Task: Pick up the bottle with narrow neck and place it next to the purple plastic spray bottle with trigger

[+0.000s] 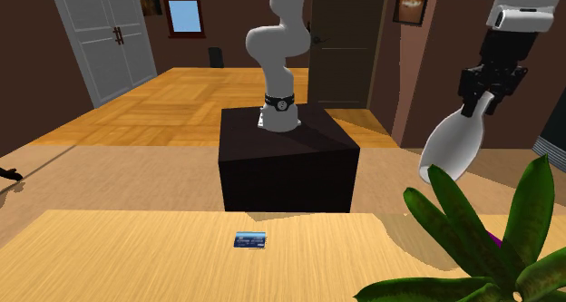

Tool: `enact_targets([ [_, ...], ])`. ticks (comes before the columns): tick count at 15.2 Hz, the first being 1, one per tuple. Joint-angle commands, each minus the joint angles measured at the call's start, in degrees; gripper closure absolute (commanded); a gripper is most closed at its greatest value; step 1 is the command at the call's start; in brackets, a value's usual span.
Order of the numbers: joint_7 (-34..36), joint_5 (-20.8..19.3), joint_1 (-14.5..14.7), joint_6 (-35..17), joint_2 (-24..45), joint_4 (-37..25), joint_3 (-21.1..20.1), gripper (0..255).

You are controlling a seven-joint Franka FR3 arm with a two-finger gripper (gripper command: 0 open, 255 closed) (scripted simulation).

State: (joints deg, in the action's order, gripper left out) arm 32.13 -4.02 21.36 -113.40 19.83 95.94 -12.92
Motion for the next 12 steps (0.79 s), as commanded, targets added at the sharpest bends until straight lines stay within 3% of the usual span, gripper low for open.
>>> enact_targets([
  [1,2.2,-0.7,1.6,0.1,2.6,-2.6,-0.4,255],
  [7,8.5,-3.0,7.4,1.6,11.7,-13.0,-1.3,255],
  [12,12.8,-4.7,12.8,4.8,21.1,-25.5,-1.3,255],
])
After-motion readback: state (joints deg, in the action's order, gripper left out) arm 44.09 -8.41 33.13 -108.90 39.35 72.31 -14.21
